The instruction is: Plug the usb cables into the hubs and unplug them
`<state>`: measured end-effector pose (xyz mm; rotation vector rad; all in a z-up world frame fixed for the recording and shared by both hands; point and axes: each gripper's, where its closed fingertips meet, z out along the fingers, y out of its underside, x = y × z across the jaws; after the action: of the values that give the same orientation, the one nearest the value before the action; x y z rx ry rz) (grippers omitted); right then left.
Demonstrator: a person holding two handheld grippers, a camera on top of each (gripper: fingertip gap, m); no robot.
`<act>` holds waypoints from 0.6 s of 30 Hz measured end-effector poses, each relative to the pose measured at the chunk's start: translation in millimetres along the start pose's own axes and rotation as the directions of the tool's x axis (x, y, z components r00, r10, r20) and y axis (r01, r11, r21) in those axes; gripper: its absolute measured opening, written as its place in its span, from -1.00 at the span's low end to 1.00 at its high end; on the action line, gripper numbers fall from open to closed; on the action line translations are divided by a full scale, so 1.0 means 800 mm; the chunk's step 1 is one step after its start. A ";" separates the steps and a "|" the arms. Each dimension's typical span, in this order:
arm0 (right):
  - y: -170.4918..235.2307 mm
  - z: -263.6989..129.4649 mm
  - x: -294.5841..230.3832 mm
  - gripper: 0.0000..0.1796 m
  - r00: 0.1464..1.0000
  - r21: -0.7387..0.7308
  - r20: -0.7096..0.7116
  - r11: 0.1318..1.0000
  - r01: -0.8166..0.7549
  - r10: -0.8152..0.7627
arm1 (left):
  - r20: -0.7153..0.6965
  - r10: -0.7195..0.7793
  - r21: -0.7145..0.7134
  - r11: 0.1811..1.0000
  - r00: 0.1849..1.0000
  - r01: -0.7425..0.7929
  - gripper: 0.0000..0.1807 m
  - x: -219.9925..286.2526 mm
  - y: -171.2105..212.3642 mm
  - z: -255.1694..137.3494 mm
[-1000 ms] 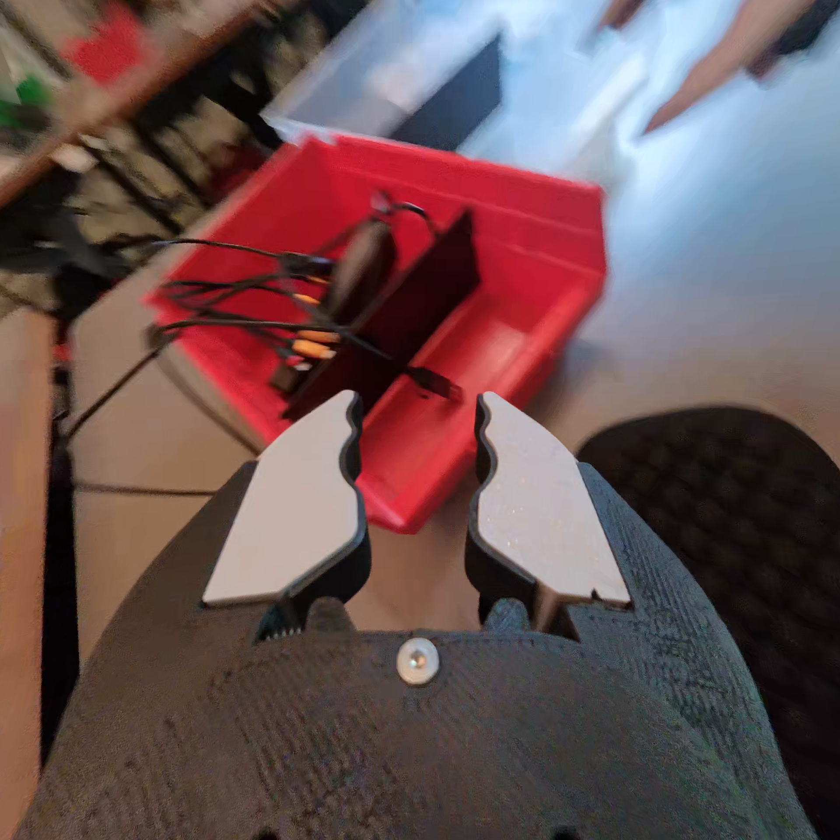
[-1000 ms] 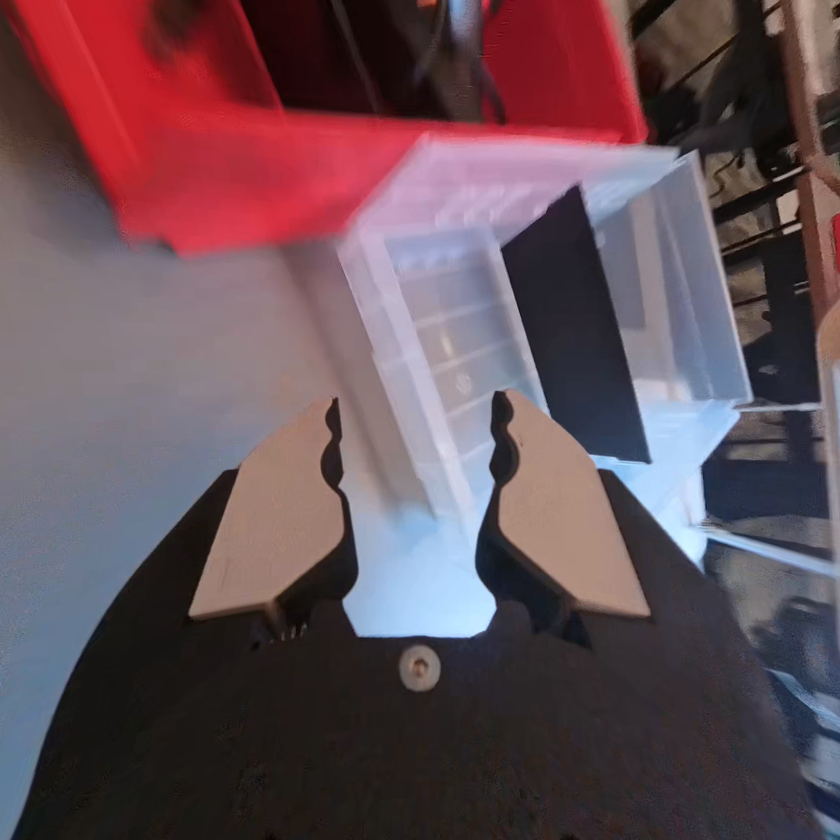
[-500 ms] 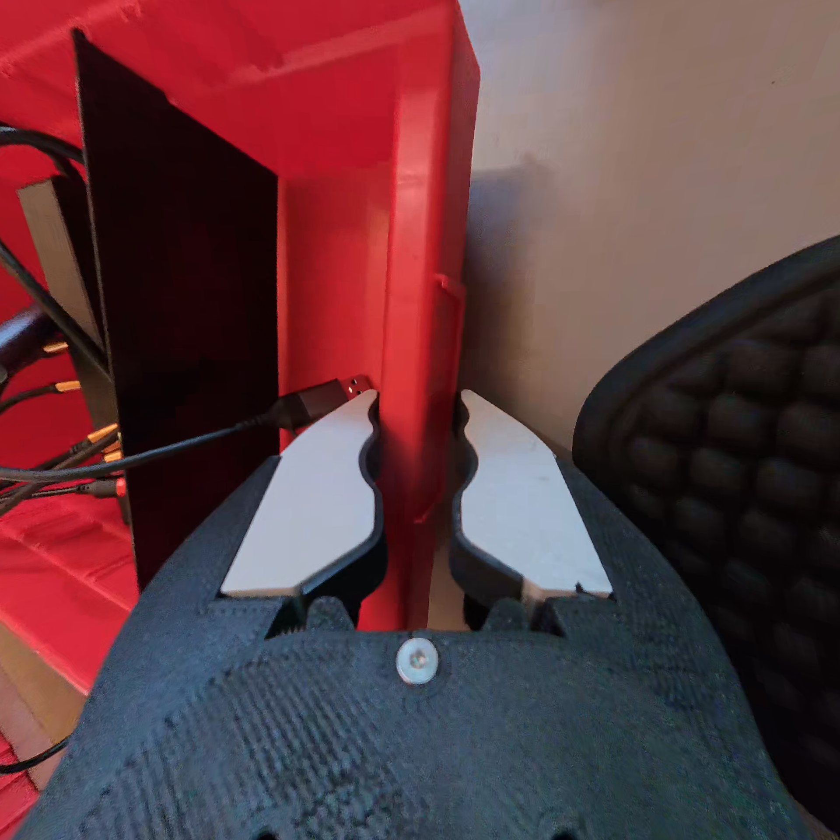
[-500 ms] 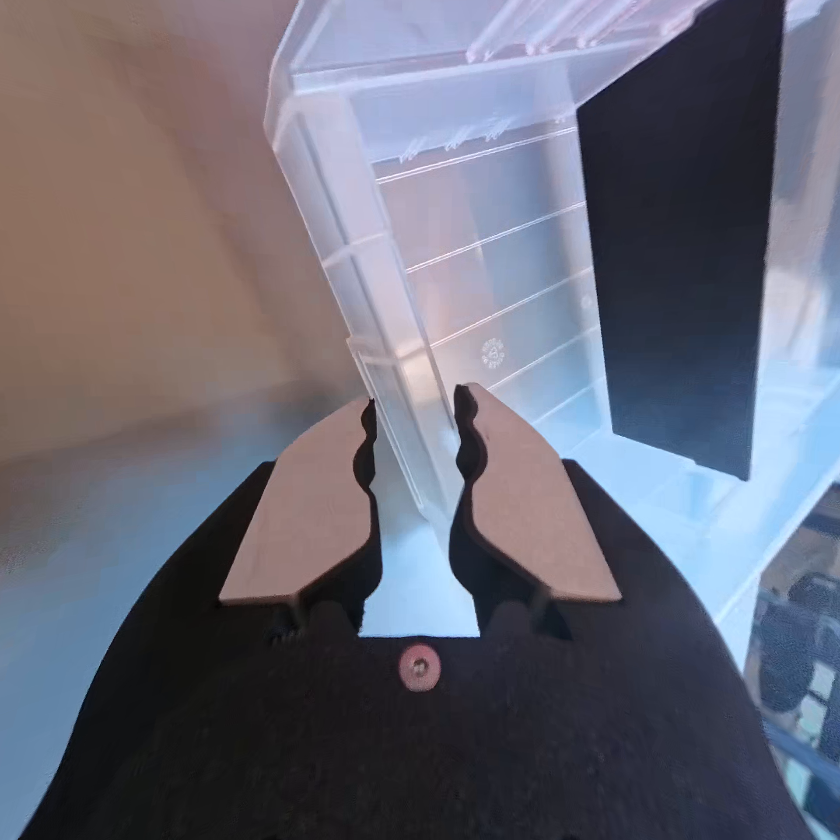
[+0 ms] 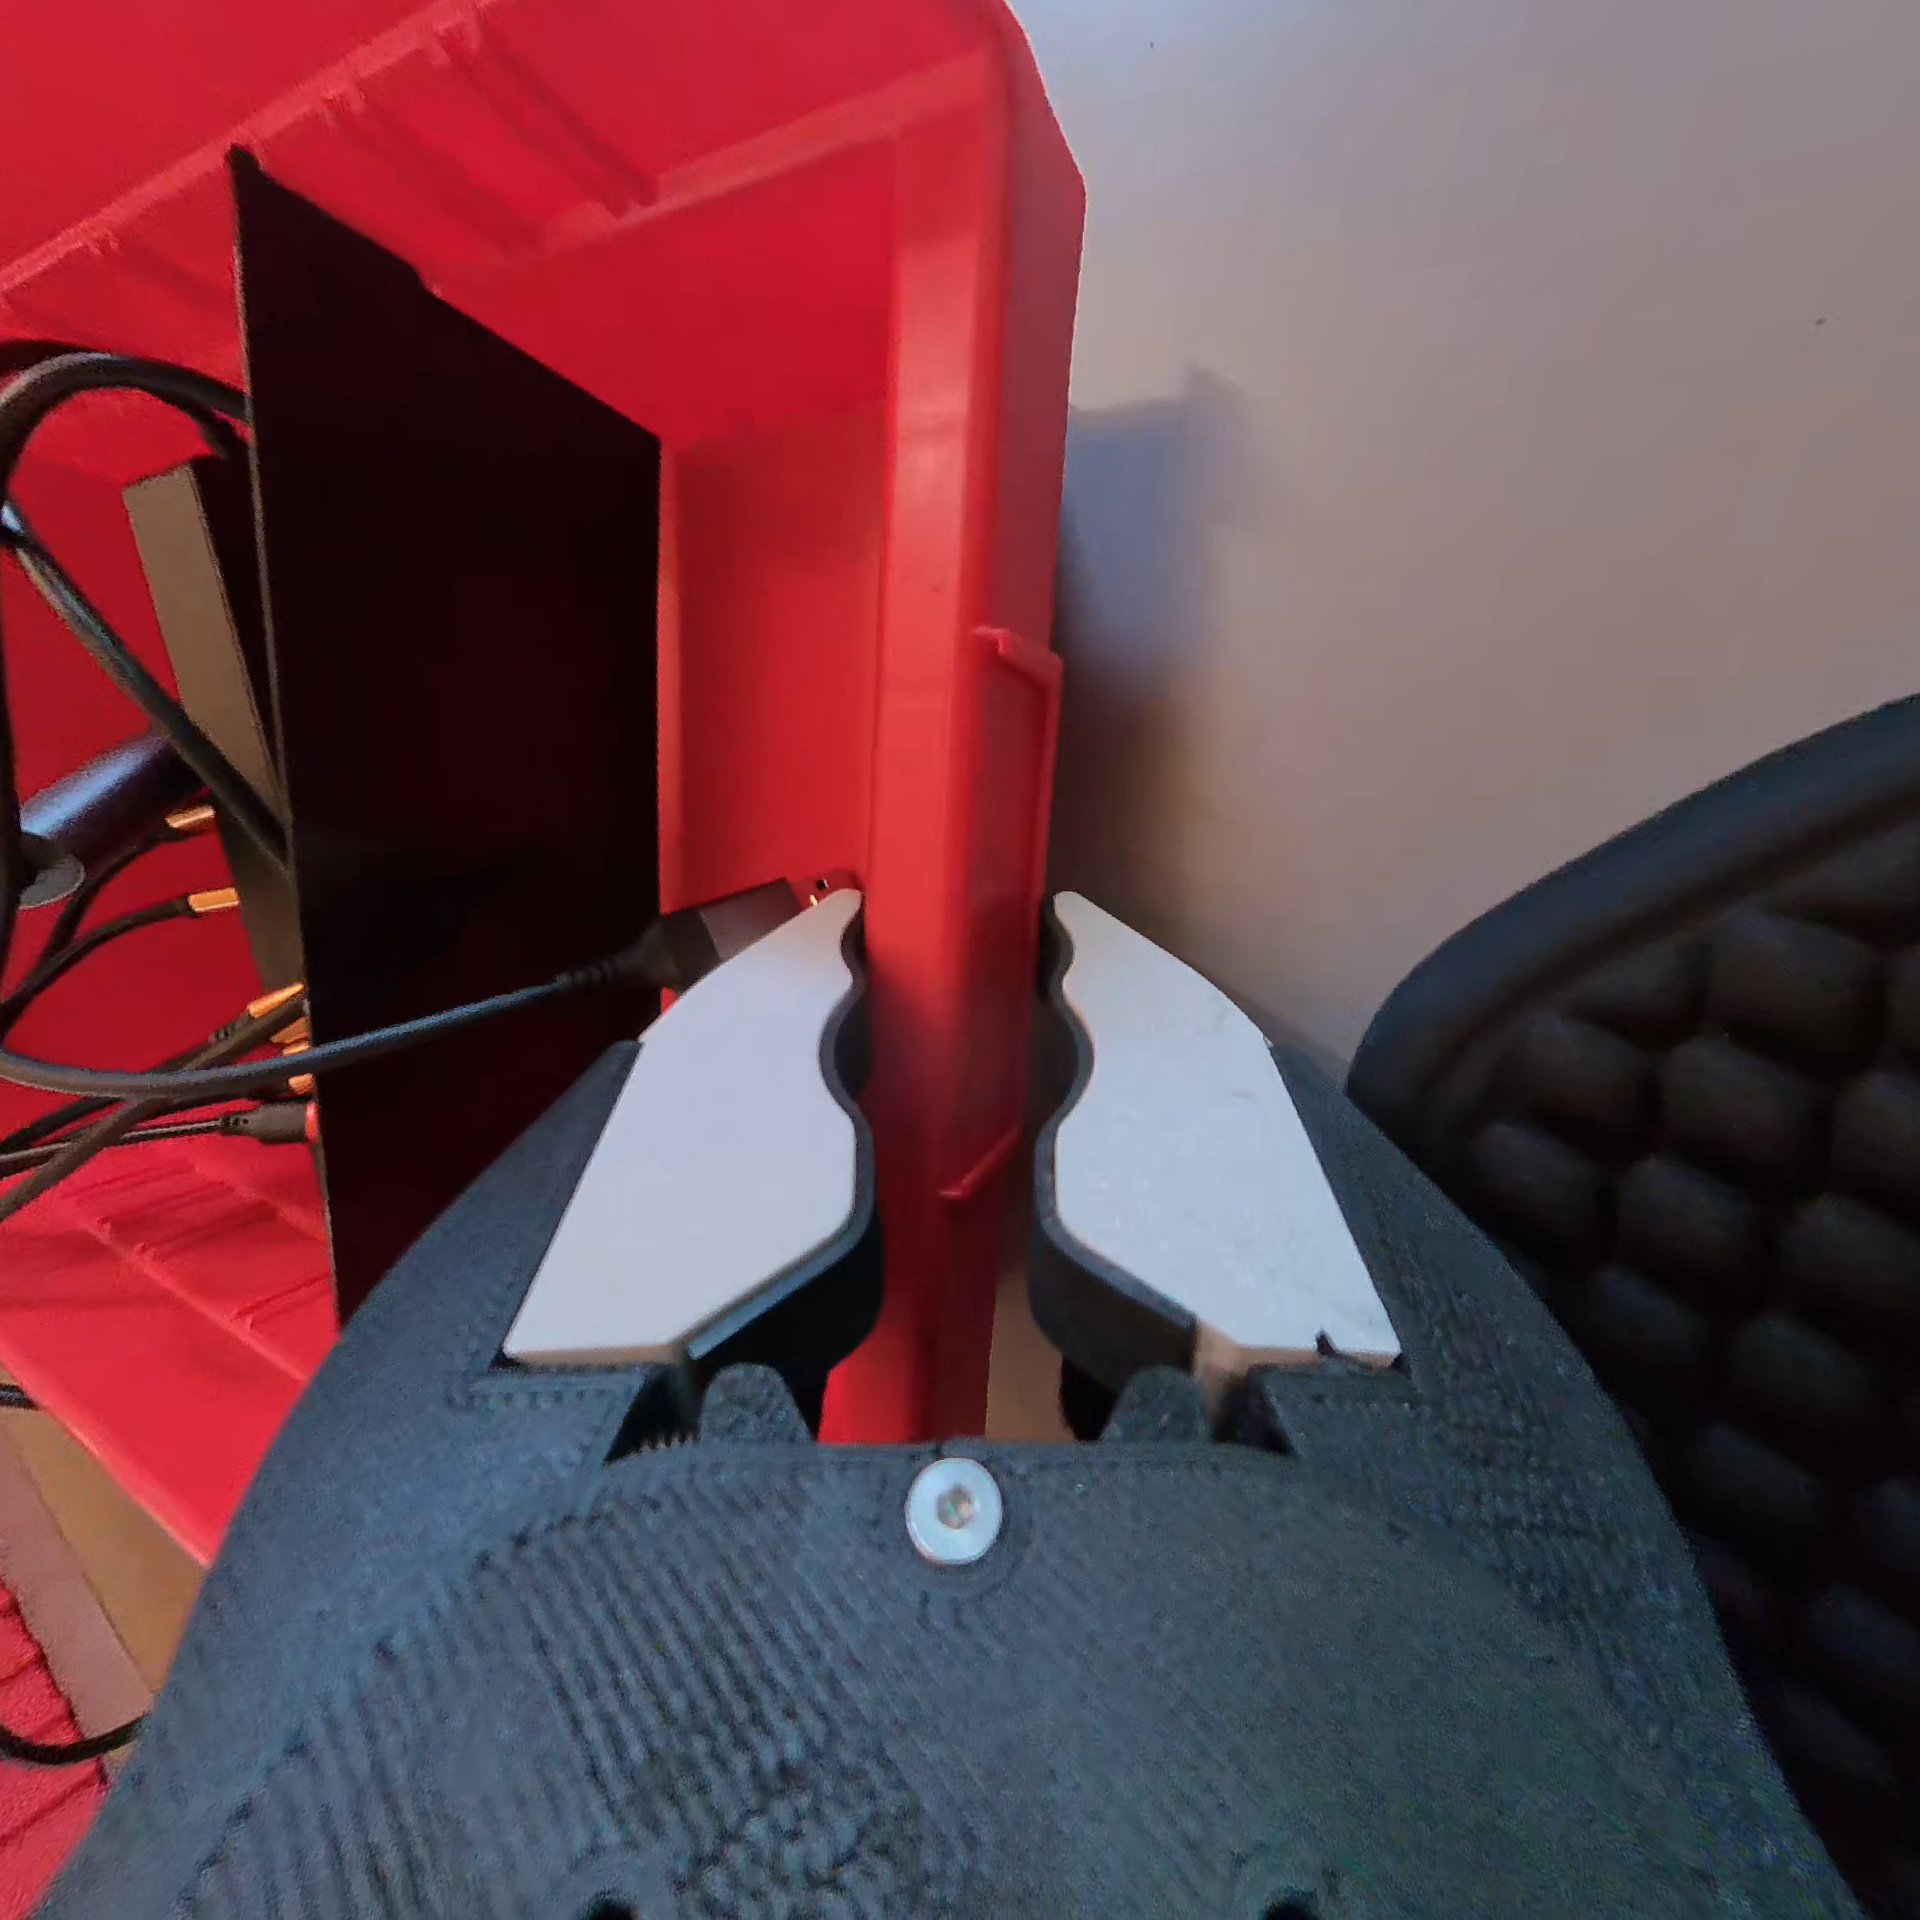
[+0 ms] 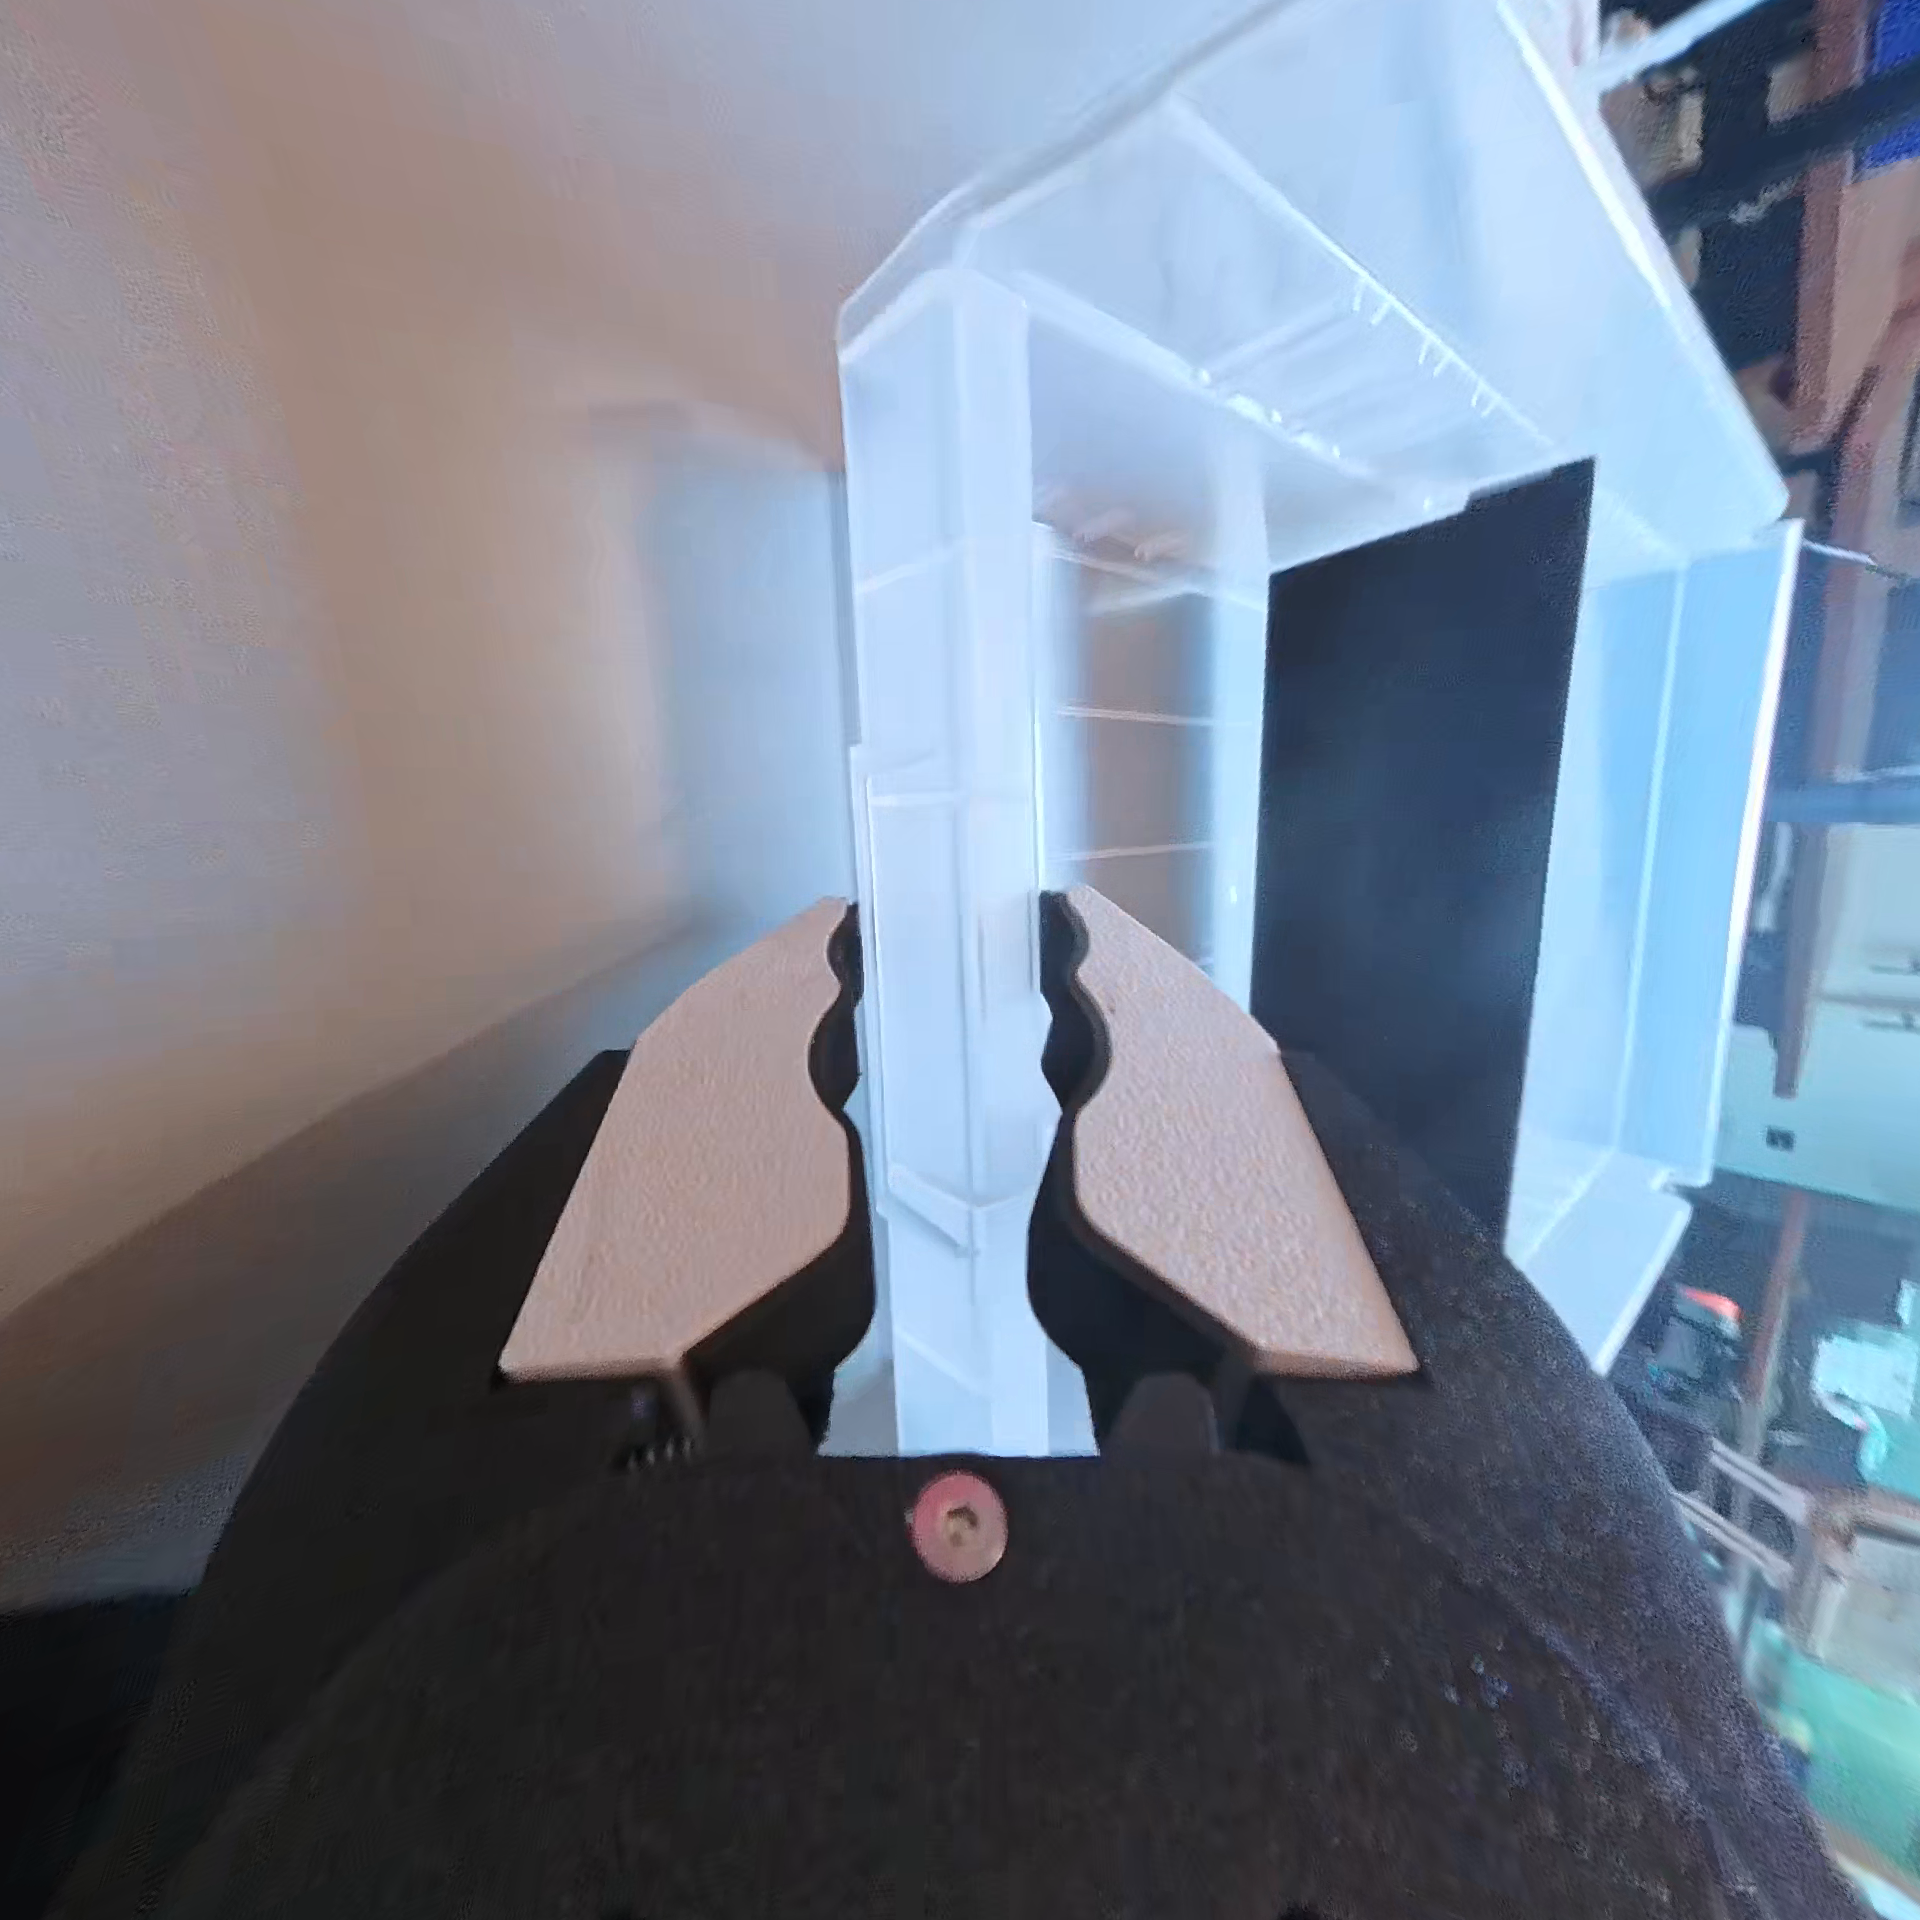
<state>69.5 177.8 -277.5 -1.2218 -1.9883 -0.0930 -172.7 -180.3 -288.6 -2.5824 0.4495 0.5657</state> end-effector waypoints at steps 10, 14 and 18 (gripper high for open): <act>0.016 0.065 0.077 -0.63 0.997 0.001 -0.051 0.999 0.051 -0.051 | 0.010 -0.016 0.005 1.000 1.000 0.016 -0.67 -0.044 -0.019 0.034; 0.016 0.066 0.081 -0.62 0.991 0.049 -0.081 0.992 0.114 -0.110 | 0.051 -0.054 0.004 0.999 0.997 0.054 -0.66 -0.069 -0.026 0.050; -0.007 0.044 0.081 -0.57 0.994 0.207 -0.102 0.977 0.055 -0.035 | 0.116 -0.167 0.033 0.986 0.979 0.164 -0.61 -0.090 -0.031 0.062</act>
<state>29.7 237.0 -257.6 -1.0185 -1.8886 0.0332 -240.4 -119.1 -286.8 -2.5172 0.1983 0.6462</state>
